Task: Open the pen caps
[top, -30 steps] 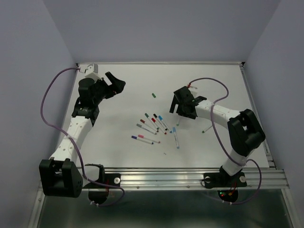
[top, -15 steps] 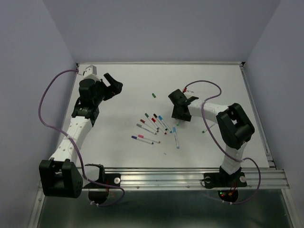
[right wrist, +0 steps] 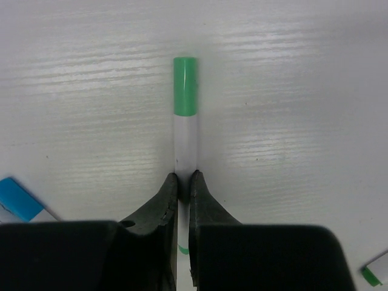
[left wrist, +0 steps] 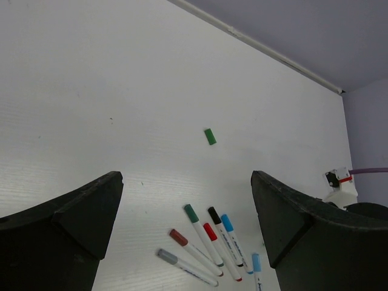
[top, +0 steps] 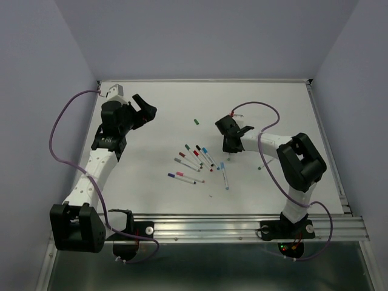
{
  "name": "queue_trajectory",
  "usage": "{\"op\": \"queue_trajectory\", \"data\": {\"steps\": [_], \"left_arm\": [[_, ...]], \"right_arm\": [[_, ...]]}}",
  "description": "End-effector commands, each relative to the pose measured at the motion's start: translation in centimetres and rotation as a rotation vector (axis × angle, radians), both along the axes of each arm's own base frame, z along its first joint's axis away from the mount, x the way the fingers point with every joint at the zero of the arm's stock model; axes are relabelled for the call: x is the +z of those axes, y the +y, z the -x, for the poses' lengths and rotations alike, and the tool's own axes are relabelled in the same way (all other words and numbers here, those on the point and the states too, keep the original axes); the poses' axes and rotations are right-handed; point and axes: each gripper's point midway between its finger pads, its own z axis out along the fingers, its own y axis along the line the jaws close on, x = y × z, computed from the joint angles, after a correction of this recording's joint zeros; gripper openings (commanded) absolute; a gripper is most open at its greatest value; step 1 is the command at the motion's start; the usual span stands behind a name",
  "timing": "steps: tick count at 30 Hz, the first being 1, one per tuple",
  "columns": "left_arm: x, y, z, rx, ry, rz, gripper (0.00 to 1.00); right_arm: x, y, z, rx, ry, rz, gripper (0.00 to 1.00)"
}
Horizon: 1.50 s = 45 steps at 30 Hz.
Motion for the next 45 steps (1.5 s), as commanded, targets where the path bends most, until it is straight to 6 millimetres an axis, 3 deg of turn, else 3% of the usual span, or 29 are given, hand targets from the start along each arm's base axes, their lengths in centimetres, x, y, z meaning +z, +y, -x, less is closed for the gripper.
{"op": "queue_trajectory", "data": {"steps": [1, 2, 4, 5, 6, 8, 9, 14, 23, 28, 34, 36, 45], "left_arm": [[1.3, -1.3, -0.2, -0.068, -0.008, 0.023, 0.99], [1.2, -1.8, -0.1, -0.086, -0.003, 0.026, 0.99], [1.3, -2.9, 0.2, -0.112, -0.005, 0.046, 0.99], [1.5, -3.6, 0.4, -0.14, -0.011, 0.054, 0.99], [1.5, -4.2, 0.6, -0.165, -0.014, 0.06, 0.99], [2.0, -6.2, 1.2, -0.238, -0.037, 0.083, 0.99], [1.9, -7.3, 1.7, -0.281, -0.037, 0.097, 0.99], [2.9, -13.9, 3.7, -0.481, -0.078, 0.137, 0.99], [4.5, -18.9, 4.9, -0.605, -0.111, 0.23, 0.99], [4.2, -19.7, 4.5, -0.615, -0.097, 0.234, 0.95], [4.6, -21.2, 4.8, -0.651, -0.106, 0.257, 0.92], [4.8, -21.6, 4.9, -0.659, -0.112, 0.263, 0.73], [4.1, -22.1, 5.5, -0.678, -0.108, 0.26, 0.67]], "right_arm": [[-0.7, -0.3, 0.4, 0.195, -0.028, 0.057, 0.01], [1.0, 0.4, -0.8, 0.222, -0.112, 0.03, 0.01], [2.6, 0.4, -0.5, 0.282, -0.194, 0.011, 0.01], [4.8, 1.1, -1.6, 0.329, -0.298, -0.011, 0.01], [8.1, 1.9, -1.7, 0.367, -0.397, -0.068, 0.01], [9.8, 2.6, -0.9, 0.466, -0.456, -0.095, 0.01], [11.9, 3.5, -0.5, 0.505, -0.503, -0.151, 0.01], [14.7, 7.2, 2.4, 0.699, -0.517, -0.348, 0.01], [20.5, 9.9, 4.8, 0.762, -0.635, -0.623, 0.01], [22.5, 10.7, 6.0, 0.81, -0.661, -0.705, 0.01], [22.7, 11.3, 6.1, 0.816, -0.633, -0.747, 0.01], [22.6, 11.4, 6.1, 0.812, -0.618, -0.754, 0.01], [23.0, 11.7, 5.9, 0.804, -0.614, -0.774, 0.01]]}}
